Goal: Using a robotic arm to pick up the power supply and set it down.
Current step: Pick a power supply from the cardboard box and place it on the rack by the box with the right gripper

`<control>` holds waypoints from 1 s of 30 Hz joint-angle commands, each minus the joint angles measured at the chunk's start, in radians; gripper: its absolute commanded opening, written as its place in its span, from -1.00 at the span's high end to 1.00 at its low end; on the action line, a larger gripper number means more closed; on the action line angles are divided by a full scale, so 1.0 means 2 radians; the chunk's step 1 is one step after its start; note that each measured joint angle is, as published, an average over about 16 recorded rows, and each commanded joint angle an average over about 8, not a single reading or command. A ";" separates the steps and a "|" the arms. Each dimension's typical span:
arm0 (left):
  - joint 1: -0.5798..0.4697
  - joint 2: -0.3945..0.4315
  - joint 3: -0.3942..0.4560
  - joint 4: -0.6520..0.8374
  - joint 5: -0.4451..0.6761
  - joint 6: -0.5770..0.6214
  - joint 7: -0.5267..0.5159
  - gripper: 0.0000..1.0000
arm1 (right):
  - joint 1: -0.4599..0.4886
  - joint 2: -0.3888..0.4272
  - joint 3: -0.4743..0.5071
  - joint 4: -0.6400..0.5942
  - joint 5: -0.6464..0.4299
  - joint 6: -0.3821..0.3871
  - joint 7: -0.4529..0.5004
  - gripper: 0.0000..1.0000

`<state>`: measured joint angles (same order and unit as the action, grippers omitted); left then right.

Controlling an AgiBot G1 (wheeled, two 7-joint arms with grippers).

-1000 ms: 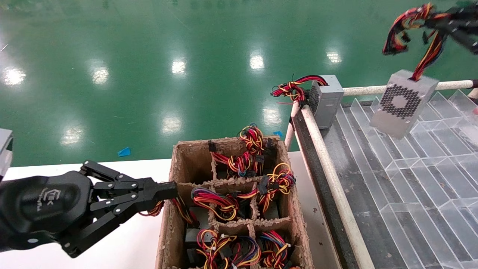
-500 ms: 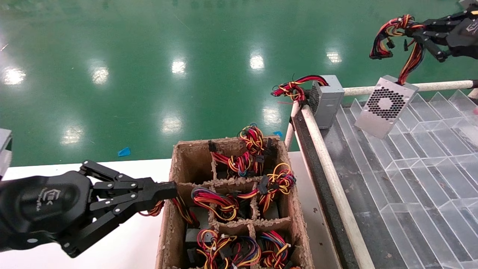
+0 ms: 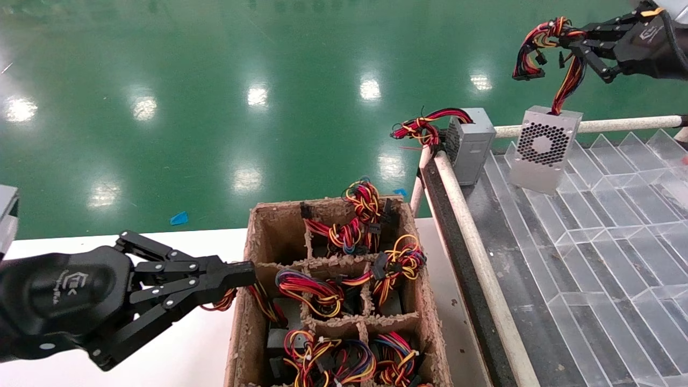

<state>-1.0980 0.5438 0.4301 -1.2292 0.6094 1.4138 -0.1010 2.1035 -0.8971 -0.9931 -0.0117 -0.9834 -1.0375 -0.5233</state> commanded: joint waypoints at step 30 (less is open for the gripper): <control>0.000 0.000 0.000 0.000 0.000 0.000 0.000 1.00 | 0.033 0.012 -0.021 0.005 -0.030 -0.023 0.010 1.00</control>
<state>-1.0980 0.5438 0.4301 -1.2292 0.6094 1.4138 -0.1010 2.1614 -0.8850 -1.0331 0.0001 -1.0405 -1.0811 -0.5014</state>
